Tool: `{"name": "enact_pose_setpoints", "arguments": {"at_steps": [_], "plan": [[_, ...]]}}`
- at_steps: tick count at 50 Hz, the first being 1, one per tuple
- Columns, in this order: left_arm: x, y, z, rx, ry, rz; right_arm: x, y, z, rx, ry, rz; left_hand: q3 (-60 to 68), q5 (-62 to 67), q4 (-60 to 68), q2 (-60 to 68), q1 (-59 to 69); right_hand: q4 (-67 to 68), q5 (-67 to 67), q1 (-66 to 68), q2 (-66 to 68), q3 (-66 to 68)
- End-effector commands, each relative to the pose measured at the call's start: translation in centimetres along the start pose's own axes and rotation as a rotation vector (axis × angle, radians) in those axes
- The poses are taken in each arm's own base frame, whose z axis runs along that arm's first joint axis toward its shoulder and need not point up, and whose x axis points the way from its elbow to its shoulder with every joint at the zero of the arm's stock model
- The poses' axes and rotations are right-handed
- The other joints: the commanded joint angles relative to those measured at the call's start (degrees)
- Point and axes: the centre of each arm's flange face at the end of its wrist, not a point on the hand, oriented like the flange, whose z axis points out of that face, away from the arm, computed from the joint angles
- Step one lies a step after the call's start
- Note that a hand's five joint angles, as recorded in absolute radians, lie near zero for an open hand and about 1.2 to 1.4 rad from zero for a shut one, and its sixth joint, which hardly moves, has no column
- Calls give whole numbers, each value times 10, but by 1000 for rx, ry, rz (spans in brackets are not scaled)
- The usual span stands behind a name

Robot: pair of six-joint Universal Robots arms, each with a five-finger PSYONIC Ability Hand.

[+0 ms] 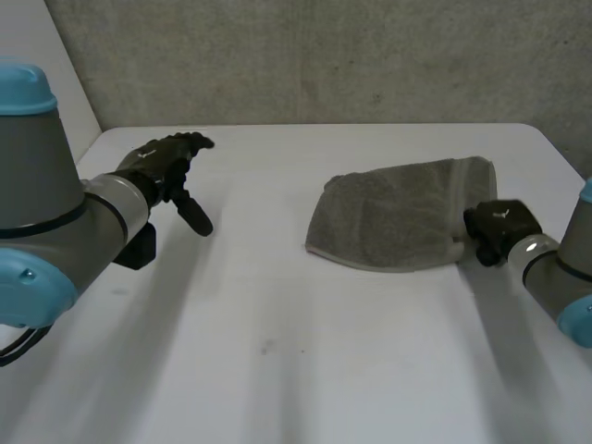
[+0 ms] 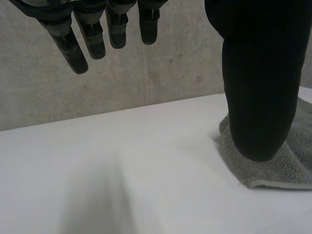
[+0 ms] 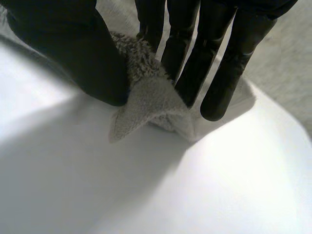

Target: Fold the towel.

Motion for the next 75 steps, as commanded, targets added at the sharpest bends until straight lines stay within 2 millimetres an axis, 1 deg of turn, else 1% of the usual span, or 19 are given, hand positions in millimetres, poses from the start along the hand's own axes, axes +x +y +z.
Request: {"name": "enact_pose_setpoints", "arguments": {"at_steps": [1, 10, 14, 15, 17, 23, 25, 28, 33, 41, 49, 57, 59, 61, 62, 63, 67, 71, 75], "plan": [[4, 36, 29, -29, 18, 6, 17, -46, -23, 118, 56, -10, 8, -15, 6, 8, 8, 129, 155, 251, 131, 135], [21, 82, 51, -96, 77, 12, 22, -104, -83, 219, 13, -23, 8, -15, 6, 8, 8, 129, 155, 251, 131, 135], [32, 93, 51, -121, 121, 9, 8, -142, -115, 325, -65, 9, 8, -15, 6, 8, 8, 129, 155, 251, 131, 135], [37, 98, 50, -128, 139, 6, 8, -142, -116, 325, -65, 10, 6, -17, 5, 6, 6, 129, 155, 251, 131, 135], [41, 101, 51, -127, 150, -6, -2, -161, -137, 388, -113, 38, 6, -17, 5, 6, 6, 129, 155, 251, 131, 135], [58, 105, 53, -93, 193, -100, -14, -186, -170, 473, -162, 40, 16, -7, 15, 16, 17, 129, 155, 251, 131, 135], [62, 105, 54, -84, 204, -120, -23, -202, -195, 537, -195, 37, 18, -5, 17, 18, 18, 129, 155, 251, 131, 135], [72, 105, 56, -71, 229, -154, -28, -211, -208, 570, -216, 42, 23, 0, 22, 23, 23, 129, 155, 251, 131, 135], [85, 108, 62, -60, 254, -172, -39, -231, -253, 660, -286, 81, 24, 2, 23, 25, 25, 129, 155, 251, 131, 135], [99, 118, 72, -62, 286, -214, -33, -239, -280, 713, -282, 116, 51, 28, 50, 51, 52, 129, 155, 251, 131, 135], [115, 131, 74, -93, 318, -313, -28, -243, -287, 737, -267, 125, 85, 62, 84, 85, 85, 129, 155, 251, 131, 135], [136, 135, 80, -76, 367, -343, -23, -248, -299, 774, -262, 146, 223, 200, 222, 223, 223, 129, 155, 251, 131, 135], [139, 136, 79, -75, 373, -356, -23, -248, -300, 775, -260, 146, 280, 257, 279, 280, 281, 129, 155, 251, 131, 135], [138, 134, 80, -65, 353, -360, -23, -247, -299, 774, -259, 146, 610, 587, 608, 610, 610, 129, 155, 251, 131, 135], [138, 134, 80, -65, 352, -360, -23, -246, -297, 768, -260, 145, 611, 589, 610, 612, 612, 129, 155, 251, 131, 135], [135, 132, 80, -52, 321, -358, -23, -246, -297, 768, -260, 145, 705, 682, 703, 705, 705, 129, 155, 251, 131, 135], [125, 124, 79, -26, 240, -328, -26, -240, -289, 738, -271, 131, 705, 683, 704, 706, 706, 129, 155, 251, 131, 135], [91, 85, 75, -18, 133, -225, -20, -234, -272, 699, -239, 133, 705, 683, 704, 706, 706, 129, 155, 251, 131, 135], [67, 56, 64, -16, 78, -143, 3, -214, -226, 573, -146, 129, 705, 683, 704, 706, 706, 129, 155, 251, 131, 135]]}}
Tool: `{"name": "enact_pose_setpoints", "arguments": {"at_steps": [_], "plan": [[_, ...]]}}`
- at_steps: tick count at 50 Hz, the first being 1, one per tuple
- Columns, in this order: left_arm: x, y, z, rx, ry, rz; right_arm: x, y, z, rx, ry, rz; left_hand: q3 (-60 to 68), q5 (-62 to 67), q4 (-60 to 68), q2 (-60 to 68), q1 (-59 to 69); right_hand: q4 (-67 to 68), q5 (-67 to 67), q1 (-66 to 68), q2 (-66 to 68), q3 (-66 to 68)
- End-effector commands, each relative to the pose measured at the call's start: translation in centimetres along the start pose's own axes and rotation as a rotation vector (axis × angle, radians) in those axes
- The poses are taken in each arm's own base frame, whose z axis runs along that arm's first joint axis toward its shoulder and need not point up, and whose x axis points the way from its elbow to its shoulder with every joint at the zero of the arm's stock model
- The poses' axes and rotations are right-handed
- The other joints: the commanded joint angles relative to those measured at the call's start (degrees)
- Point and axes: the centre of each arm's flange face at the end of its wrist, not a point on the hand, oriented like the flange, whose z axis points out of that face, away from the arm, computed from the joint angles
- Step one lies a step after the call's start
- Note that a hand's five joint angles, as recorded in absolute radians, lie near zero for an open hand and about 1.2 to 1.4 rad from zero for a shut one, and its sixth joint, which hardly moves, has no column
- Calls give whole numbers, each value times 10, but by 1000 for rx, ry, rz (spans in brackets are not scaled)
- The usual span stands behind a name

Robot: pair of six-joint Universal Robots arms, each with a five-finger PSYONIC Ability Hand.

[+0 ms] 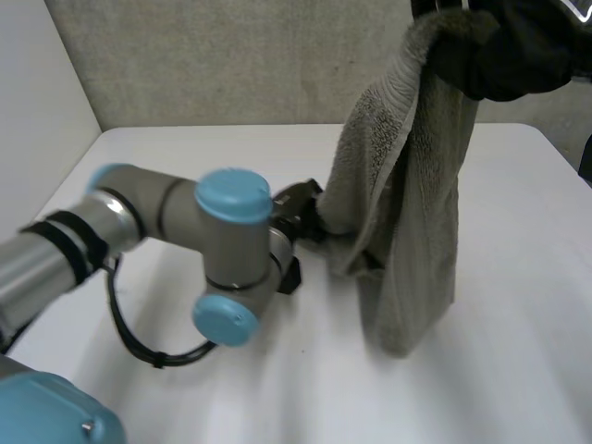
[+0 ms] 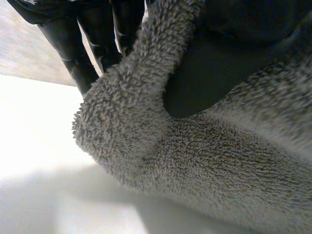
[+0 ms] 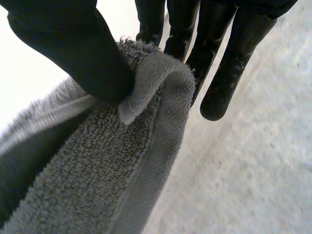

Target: Fold the towel.

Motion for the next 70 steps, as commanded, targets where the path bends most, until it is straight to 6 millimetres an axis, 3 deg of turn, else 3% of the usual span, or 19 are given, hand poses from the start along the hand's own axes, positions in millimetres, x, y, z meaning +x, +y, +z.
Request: {"name": "enact_pose_setpoints", "arguments": {"at_steps": [1, 4, 9, 10, 12, 15, 17, 24, 29, 32, 34, 35, 37, 38, 43, 48, 51, 56, 70], "plan": [[-27, -75, -30, 8, -135, 190, 46, 61, 24, -179, 112, -29, 119, 128, 120, 118, 141, 117, 144, 251, 126, 121], [-27, -90, -44, -21, -129, 296, 51, 74, 29, -215, 107, -32, 119, 128, 120, 118, 141, 117, 144, 251, 126, 121], [-30, -121, -67, -37, -153, 447, 55, 124, 43, -339, 59, -24, 119, 128, 120, 118, 141, 117, 144, 251, 126, 121], [-33, -129, -71, -38, -166, 496, 55, 124, 43, -340, 59, -24, 119, 128, 120, 118, 141, 117, 144, 251, 126, 121], [-34, -134, -74, -39, -173, 544, 54, 149, 47, -408, 40, -10, 119, 128, 120, 118, 141, 117, 144, 251, 126, 121], [-38, -134, -73, -54, -181, 617, 52, 162, 49, -442, 31, 0, 119, 128, 120, 118, 141, 117, 144, 251, 126, 121], [-39, -134, -72, -58, -183, 643, 50, 187, 52, -499, 14, 25, 119, 128, 120, 118, 141, 117, 144, 251, 126, 121], [-56, -110, -31, -57, -181, 721, 52, 226, 61, -532, 25, 35, 119, 128, 120, 118, 141, 117, 144, 251, 126, 121], [-67, -79, 15, -24, -129, 764, 55, 249, 63, -562, 67, 28, 119, 128, 120, 118, 141, 117, 144, 251, 126, 121], [-69, -71, 24, -19, -108, 766, 57, 259, 63, -566, 88, 24, 119, 128, 120, 118, 141, 117, 144, 251, 126, 121], [-68, -57, 34, -27, -76, 772, 56, 263, 62, -569, 90, 22, -135, -126, -133, -136, -113, 117, 144, 251, 126, 121], [-68, -57, 34, -27, -76, 772, 55, 266, 61, -571, 88, 23, -136, -128, -135, -138, -115, 117, 144, 251, 126, 121], [-66, -52, 35, -35, -74, 774, 54, 268, 60, -574, 87, 25, -553, -545, -552, -555, -532, 117, 144, 251, 126, 121], [-66, -52, 35, -35, -74, 774, 54, 269, 59, -577, 88, 26, -555, -547, -554, -557, -533, 117, 144, 251, 126, 121], [-63, -54, 28, -44, -77, 764, 55, 270, 60, -575, 90, 23, -574, -565, -573, -575, -552, 117, 144, 251, 126, 121], [-52, -84, -6, -29, -92, 749, 57, 272, 61, -576, 96, 23, -575, -567, -574, -577, -554, 117, 144, 251, 126, 121], [-51, -85, -16, -40, -94, 739, 58, 273, 60, -579, 96, 24, -575, -567, -574, -577, -554, 117, 144, 251, 126, 121], [-49, -87, -52, -81, -125, 639, 59, 274, 60, -580, 100, 23, -564, -555, -562, -565, -542, 117, 144, 251, 126, 121], [-64, -55, -98, -182, -217, 446, 74, 284, 60, -608, 173, 14, -495, -486, -494, -496, -473, 117, 144, 251, 126, 121]]}}
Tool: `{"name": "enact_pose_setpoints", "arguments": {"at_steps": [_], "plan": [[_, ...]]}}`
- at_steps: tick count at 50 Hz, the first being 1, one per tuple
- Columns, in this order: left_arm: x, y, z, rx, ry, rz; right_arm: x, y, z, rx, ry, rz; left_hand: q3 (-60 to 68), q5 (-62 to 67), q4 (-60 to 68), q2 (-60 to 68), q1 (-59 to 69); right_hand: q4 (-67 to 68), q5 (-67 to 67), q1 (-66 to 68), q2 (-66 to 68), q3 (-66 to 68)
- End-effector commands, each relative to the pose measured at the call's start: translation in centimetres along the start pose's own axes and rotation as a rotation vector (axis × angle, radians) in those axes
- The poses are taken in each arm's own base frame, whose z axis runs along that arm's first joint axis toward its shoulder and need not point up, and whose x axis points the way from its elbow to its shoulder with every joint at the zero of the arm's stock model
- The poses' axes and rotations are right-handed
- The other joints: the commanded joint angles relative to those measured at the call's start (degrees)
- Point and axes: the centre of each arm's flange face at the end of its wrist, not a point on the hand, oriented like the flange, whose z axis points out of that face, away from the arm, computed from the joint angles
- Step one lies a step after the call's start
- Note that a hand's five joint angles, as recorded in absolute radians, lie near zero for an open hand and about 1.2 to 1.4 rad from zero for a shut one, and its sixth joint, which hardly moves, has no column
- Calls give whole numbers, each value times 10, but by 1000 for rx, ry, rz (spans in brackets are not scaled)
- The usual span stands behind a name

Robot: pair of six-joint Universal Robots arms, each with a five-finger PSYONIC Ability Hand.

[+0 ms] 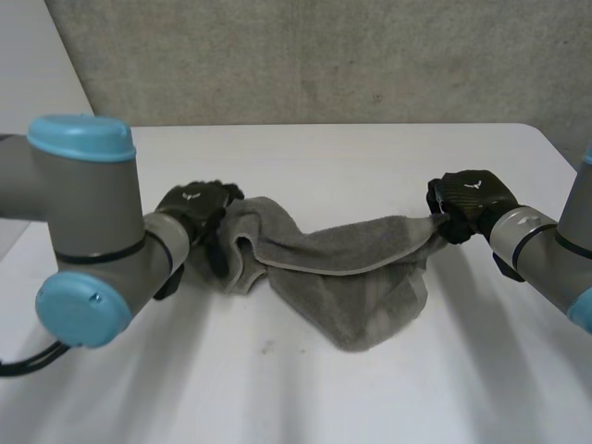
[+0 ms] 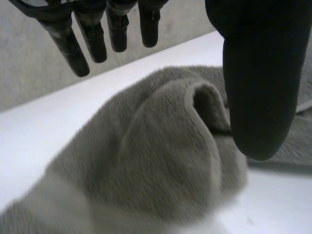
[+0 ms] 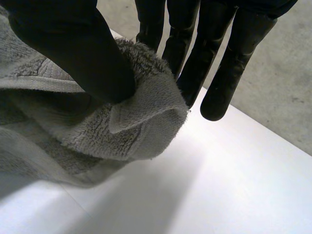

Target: Fold the towel.

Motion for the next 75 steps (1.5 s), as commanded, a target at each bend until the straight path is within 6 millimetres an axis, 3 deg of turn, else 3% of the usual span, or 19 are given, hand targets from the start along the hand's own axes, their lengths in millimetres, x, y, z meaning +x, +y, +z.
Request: {"name": "enact_pose_setpoints", "arguments": {"at_steps": [1, 6, 14, 25, 34, 36, 38, 39, 41, 42, 43, 47, 49, 52, 54, 62, 70, 75], "plan": [[1, 20, -12, -45, -7, -46, 9, 8, 5, -28, 55, 6, 66, 66, 67, 66, 72, 116, 144, 251, 125, 121], [5, 27, -4, -3, 1, -47, 8, 14, 6, -41, 52, 9, 102, 101, 102, 102, 107, 116, 144, 251, 125, 121], [5, 27, 30, 108, -1, -73, 3, 17, 6, -52, 40, 9, 91, 91, 92, 92, 97, 116, 144, 251, 125, 121], [10, 25, 45, 128, 6, -168, 1, 23, 6, -70, 31, -27, 93, 93, 94, 93, 99, 116, 144, 251, 125, 121], [28, 26, 69, 139, 35, -157, -3, 26, 6, -79, 23, -29, 108, 108, 109, 108, 114, 116, 144, 251, 125, 121], [28, 27, 74, 139, 24, -153, -3, 26, 5, -79, 23, -29, 145, 145, 146, 145, 151, 116, 144, 251, 125, 121], [24, 27, 83, 152, -24, -152, -4, 26, 5, -81, 23, -30, 371, 371, 372, 371, 376, 116, 144, 251, 125, 121], [24, 27, 83, 152, -25, -152, -4, 26, 5, -81, 23, -30, 372, 372, 373, 372, 378, 116, 144, 251, 125, 121], [18, 24, 86, 167, -85, -156, -3, 26, 5, -80, 24, -32, 618, 618, 619, 619, 624, 116, 144, 251, 125, 121], [18, 24, 86, 167, -85, -156, -3, 25, 5, -79, 25, -35, 620, 619, 620, 620, 625, 116, 144, 251, 125, 121], [14, 24, 85, 165, -105, -159, -3, 25, 5, -79, 25, -35, 679, 679, 680, 680, 685, 116, 144, 251, 125, 121], [11, 25, 79, 146, -115, -153, -2, 22, 5, -76, 28, -75, 680, 680, 681, 680, 685, 116, 144, 251, 125, 121], [5, 19, 61, 124, -125, -130, -1, 20, 4, -75, 31, -98, 680, 680, 681, 680, 685, 116, 144, 251, 125, 121], [-4, 14, 51, 115, -142, -106, -1, 17, 2, -77, 28, -161, 680, 680, 681, 680, 685, 116, 144, 251, 125, 121], [-16, 15, 34, 70, -171, -18, -1, 16, -2, -91, 20, -199, 680, 680, 681, 680, 685, 116, 144, 251, 125, 121], [-22, 35, -4, -60, -161, 263, -6, 7, -23, -180, -43, -324, 680, 680, 681, 680, 685, 116, 144, 251, 125, 121], [-28, 66, -24, -271, -112, 444, -34, 9, -49, -308, -198, -412, 680, 680, 681, 680, 685, 116, 144, 251, 125, 121], [-36, 73, -34, -415, -87, 472, -55, 19, -70, -427, -349, -525, 680, 680, 681, 680, 685, 116, 144, 251, 125, 121]]}}
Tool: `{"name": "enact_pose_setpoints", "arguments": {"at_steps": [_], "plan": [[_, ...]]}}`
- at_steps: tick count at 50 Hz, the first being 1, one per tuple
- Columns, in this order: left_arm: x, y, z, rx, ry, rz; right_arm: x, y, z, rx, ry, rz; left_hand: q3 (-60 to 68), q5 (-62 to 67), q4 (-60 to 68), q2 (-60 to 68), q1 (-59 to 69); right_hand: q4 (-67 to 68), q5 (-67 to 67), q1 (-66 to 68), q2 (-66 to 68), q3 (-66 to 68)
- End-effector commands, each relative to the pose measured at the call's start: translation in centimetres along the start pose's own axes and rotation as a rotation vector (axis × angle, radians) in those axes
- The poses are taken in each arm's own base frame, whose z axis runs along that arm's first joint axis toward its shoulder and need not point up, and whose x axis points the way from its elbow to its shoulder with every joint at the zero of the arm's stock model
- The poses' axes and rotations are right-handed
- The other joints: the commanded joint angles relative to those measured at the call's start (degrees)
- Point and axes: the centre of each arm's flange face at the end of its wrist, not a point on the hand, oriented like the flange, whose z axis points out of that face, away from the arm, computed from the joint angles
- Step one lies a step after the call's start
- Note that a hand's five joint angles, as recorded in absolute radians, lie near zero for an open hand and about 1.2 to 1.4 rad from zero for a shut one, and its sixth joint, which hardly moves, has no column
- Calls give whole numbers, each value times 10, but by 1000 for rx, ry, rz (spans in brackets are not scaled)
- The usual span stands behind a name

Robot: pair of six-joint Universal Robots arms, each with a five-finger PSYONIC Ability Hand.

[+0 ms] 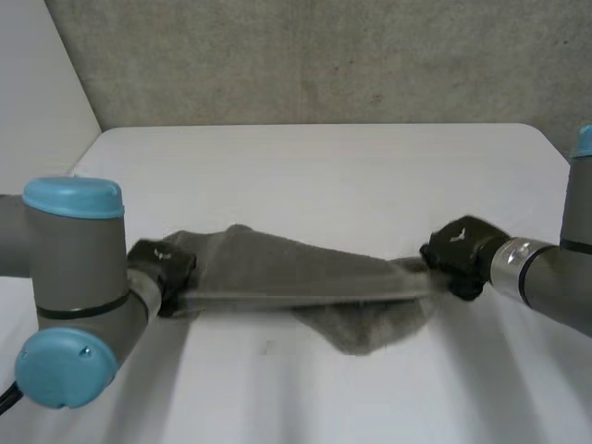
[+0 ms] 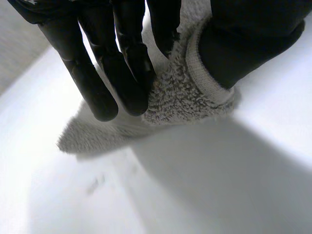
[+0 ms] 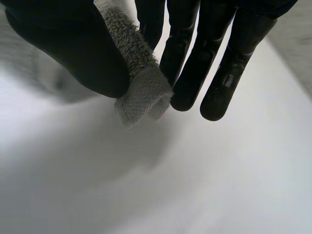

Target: Fold the towel.

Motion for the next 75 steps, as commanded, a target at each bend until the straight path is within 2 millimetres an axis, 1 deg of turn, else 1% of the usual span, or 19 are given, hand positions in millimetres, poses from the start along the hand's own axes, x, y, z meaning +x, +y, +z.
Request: {"name": "enact_pose_setpoints", "arguments": {"at_steps": [1, 10, 12, 15, 17, 18, 19, 20, 23, 25, 27, 32, 42, 47, 54, 57, 62, 68, 75], "plan": [[-7, 21, -11, -216, 79, 93, -35, 4, -18, -115, -186, -143, 104, 110, 103, 103, 122, 116, 144, 251, 125, 121], [-27, -13, 13, -127, 24, 87, -21, -21, 4, -46, -131, -224, 104, 110, 103, 103, 122, 116, 144, 251, 125, 121], [-37, -40, 28, -29, -26, 73, -11, -32, 11, -13, -77, -224, 104, 110, 103, 103, 122, 116, 144, 251, 125, 121], [-44, -61, 36, 52, -65, 62, 15, -69, 23, 135, 95, -212, 104, 110, 103, 103, 122, 116, 144, 251, 125, 121], [-65, -110, 44, 253, -165, 26, 36, -91, 25, 237, 217, -195, 104, 110, 103, 103, 122, 116, 144, 251, 125, 121], [-65, -110, 44, 254, -165, 26, 57, -115, 22, 349, 342, -170, 104, 110, 103, 103, 122, 116, 144, 251, 125, 121], [-78, -140, 41, 388, -224, 4, 79, -139, 13, 478, 471, -146, 104, 110, 103, 103, 122, 116, 144, 251, 125, 121], [-93, -173, 34, 546, -276, -21, 79, -139, 13, 479, 472, -146, 104, 110, 103, 103, 122, 116, 144, 251, 125, 121], [-107, -203, 21, 708, -324, -41, 117, -184, -23, 740, 714, -94, 104, 110, 103, 103, 122, 116, 144, 251, 125, 121], [-131, -252, -12, 1007, -411, -79, 128, -198, -43, 839, 799, -84, 104, 110, 103, 103, 122, 116, 144, 251, 125, 121], [-140, -266, -24, 1113, -438, -107, 136, -211, -67, 946, 876, -85, 104, 110, 103, 103, 122, 116, 144, 251, 125, 121], [-148, -280, -43, 1247, -450, -165, 130, -205, -66, 925, 844, -89, 104, 110, 103, 103, 122, 116, 144, 251, 125, 121], [-109, -210, 24, 884, -277, -143, 95, -162, -27, 714, 614, -82, 104, 110, 103, 103, 122, 116, 144, 251, 125, 121], [-74, -123, 70, 578, -158, -130, 71, -125, 1, 599, 477, -77, 104, 110, 103, 103, 122, 116, 144, 251, 125, 121], [-38, -54, 85, 359, -59, -114, 16, -47, 42, 339, 206, -39, 41, 46, 40, 40, 59, 116, 144, 251, 125, 121], [-23, -27, 90, 277, -20, -106, 8, -37, 44, 295, 170, -30, -70, -64, -71, -71, -52, 116, 144, 251, 125, 121], [-12, -11, 91, 228, 5, -96, 7, -12, 35, 172, 108, 32, -161, -156, -162, -162, -143, 116, 144, 251, 125, 121], [-16, -14, 91, 246, -16, -96, 22, -11, 20, 157, 132, 70, -326, -321, -327, -327, -308, 116, 144, 251, 125, 121], [-25, -19, 88, 279, -54, -111, 35, 2, 10, 139, 150, 181, -351, -346, -353, -352, -333, 116, 144, 251, 125, 121]]}}
